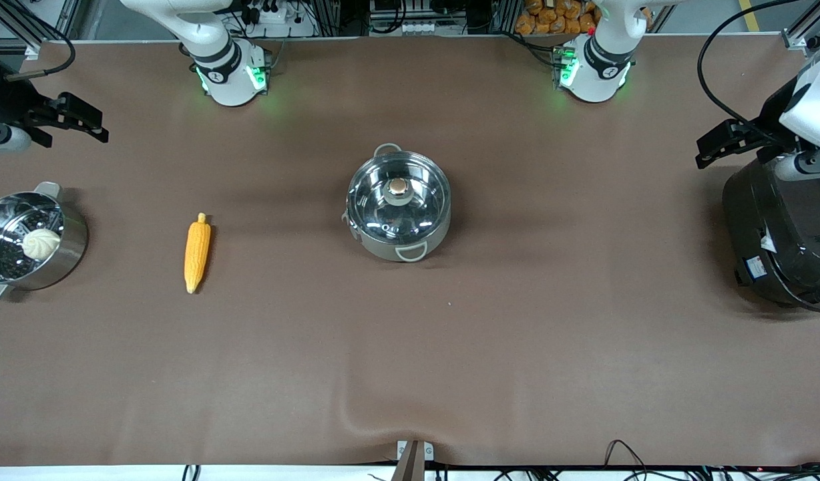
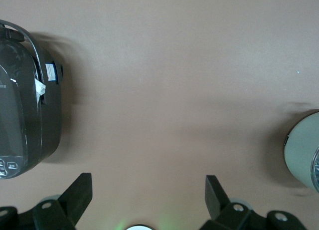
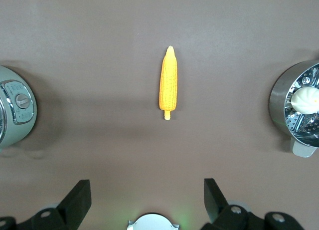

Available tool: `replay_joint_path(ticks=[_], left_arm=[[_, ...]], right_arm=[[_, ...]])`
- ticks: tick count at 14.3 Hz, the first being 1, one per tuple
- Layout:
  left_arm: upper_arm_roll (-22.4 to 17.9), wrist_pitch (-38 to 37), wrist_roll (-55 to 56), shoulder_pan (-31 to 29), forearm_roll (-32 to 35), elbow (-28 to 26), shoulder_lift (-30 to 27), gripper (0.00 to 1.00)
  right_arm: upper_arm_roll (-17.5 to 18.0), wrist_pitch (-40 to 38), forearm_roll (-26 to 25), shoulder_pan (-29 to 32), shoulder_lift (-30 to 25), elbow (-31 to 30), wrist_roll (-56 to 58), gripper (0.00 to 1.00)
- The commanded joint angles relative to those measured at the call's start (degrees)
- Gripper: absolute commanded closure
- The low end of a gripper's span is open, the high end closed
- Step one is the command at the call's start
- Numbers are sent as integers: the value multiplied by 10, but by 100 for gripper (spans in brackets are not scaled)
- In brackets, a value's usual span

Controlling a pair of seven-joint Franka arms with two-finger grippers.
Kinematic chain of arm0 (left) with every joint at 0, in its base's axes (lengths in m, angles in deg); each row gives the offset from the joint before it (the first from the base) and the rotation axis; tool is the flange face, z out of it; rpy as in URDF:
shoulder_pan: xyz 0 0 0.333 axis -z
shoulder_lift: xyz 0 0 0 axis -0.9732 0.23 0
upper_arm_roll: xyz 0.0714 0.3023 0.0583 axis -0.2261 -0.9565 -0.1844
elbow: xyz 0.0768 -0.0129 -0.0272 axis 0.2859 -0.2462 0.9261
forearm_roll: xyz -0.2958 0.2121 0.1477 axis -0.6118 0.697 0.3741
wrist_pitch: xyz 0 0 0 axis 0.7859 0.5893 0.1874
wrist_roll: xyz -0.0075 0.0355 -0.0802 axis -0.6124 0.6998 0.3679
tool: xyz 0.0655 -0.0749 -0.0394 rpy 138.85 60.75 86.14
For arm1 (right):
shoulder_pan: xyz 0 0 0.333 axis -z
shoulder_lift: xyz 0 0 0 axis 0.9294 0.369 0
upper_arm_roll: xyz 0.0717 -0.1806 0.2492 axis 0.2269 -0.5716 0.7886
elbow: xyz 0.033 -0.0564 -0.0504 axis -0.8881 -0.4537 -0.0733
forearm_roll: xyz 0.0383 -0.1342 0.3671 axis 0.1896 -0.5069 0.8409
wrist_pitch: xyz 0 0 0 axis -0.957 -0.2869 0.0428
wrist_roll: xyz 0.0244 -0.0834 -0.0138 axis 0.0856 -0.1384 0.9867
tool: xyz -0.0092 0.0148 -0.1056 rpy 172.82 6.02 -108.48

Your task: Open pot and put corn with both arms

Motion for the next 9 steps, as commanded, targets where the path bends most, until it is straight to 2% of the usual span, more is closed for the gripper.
replay_joint_path(ticks=[1, 6, 9], left_arm=[[1, -10, -8, -2, -12, 9, 1, 0], [10, -31, -14, 1, 21, 14, 5, 0], [39, -32, -3, 10, 12, 16, 12, 0]], right_arm=[[9, -7, 4, 16, -6, 1, -7, 0], [8, 0, 4, 16, -4, -2, -7, 0], [8, 34, 4, 15, -1, -31, -7, 0]])
